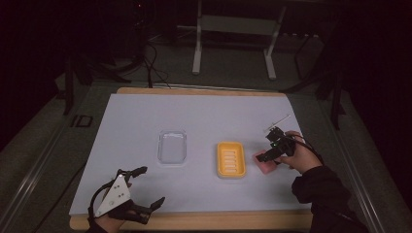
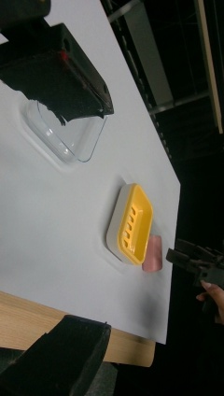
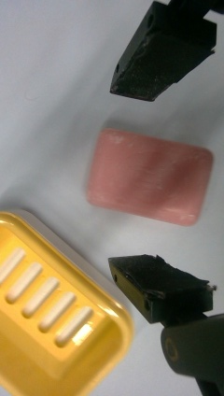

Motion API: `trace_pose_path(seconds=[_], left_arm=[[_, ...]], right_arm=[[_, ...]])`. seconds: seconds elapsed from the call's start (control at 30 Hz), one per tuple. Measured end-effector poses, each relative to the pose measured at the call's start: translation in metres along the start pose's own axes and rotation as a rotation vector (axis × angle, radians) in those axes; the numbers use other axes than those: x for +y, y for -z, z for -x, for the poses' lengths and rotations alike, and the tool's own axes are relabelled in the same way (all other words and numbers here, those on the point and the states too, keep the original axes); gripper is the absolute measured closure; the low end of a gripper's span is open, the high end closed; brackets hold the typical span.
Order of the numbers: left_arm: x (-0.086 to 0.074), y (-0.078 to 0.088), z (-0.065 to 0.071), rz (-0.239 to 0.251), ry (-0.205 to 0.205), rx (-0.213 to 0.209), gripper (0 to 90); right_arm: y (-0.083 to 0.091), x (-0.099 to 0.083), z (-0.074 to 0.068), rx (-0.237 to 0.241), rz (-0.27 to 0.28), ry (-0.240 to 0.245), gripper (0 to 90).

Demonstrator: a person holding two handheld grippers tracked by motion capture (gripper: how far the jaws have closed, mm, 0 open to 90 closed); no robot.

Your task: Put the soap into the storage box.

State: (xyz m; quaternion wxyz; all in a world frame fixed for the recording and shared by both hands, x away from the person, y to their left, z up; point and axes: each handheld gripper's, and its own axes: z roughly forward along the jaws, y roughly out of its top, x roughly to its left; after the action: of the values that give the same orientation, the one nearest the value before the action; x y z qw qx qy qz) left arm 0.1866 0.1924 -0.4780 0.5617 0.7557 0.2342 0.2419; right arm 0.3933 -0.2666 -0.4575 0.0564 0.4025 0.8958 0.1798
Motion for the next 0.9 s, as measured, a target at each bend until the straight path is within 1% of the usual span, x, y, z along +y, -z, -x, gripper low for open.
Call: trace_pose_path(seconds=[0.1, 0.2, 0.27, 0.3, 0.33, 0.37, 0.43, 0.47, 0.63, 0.7, 0.73, 0.83, 0.87, 0.9], left_arm=[[0.0, 0.0, 0.0, 0.001, 0.0, 0.0, 0.6], [0.0, 0.0, 0.0, -0.001, -0.001, 0.0, 0.6], [0.0, 0.0, 0.0, 0.001, -0.001, 0.0, 0.6], [0.0, 0.0, 0.0, 0.001, -0.001, 0.0, 0.6], [0.0, 0.0, 0.0, 0.0, -0.001, -0.001, 0.6], [0.0, 0.0, 0.0, -0.001, -0.001, -0.001, 0.6], [0.0, 0.0, 0.0, -0.001, -0.001, -0.001, 0.6], [0.0, 0.0, 0.0, -0.001, -0.002, -0.001, 0.6], [0.0, 0.0, 0.0, 0.0, -0.001, 0.0, 0.6], [0.0, 0.0, 0.0, 0.0, -0.001, 0.0, 0.6], [0.0, 0.0, 0.0, 0.0, -0.001, -0.001, 0.6], [0.0, 0.0, 0.0, -0.001, -0.001, -0.001, 0.6], [0.0, 0.0, 0.0, -0.001, 0.0, -0.001, 0.6], [0.0, 0.0, 0.0, -0.001, 0.0, -0.001, 0.6]], right_arm=[[-0.007, -0.001, 0.001, -0.004, 0.001, -0.017, 14.6], [-0.014, -0.003, 0.001, -0.013, -0.009, -0.026, 15.8], [-0.018, -0.005, 0.002, -0.014, -0.019, -0.04, 15.9], [-0.018, -0.005, 0.002, -0.014, -0.019, -0.04, 15.9], [-0.023, -0.007, 0.002, -0.02, -0.025, -0.048, 16.1], [-0.024, -0.008, 0.002, -0.024, -0.026, -0.052, 17.9], [-0.028, -0.01, 0.002, -0.025, -0.036, -0.055, 18.7], [-0.03, -0.01, 0.002, -0.024, -0.04, -0.061, 21.2], [-0.036, -0.012, 0.001, -0.033, -0.062, -0.065, 22.8], [-0.04, -0.013, 0.001, -0.046, -0.077, -0.077, 28.0], [-0.041, -0.014, 0.0, -0.053, -0.081, -0.075, 29.4], [-0.044, -0.014, -0.001, -0.065, -0.088, -0.077, 30.8], [-0.044, -0.014, -0.005, -0.082, -0.09, -0.07, 35.5], [-0.044, -0.013, -0.007, -0.091, -0.091, -0.071, 36.0]])
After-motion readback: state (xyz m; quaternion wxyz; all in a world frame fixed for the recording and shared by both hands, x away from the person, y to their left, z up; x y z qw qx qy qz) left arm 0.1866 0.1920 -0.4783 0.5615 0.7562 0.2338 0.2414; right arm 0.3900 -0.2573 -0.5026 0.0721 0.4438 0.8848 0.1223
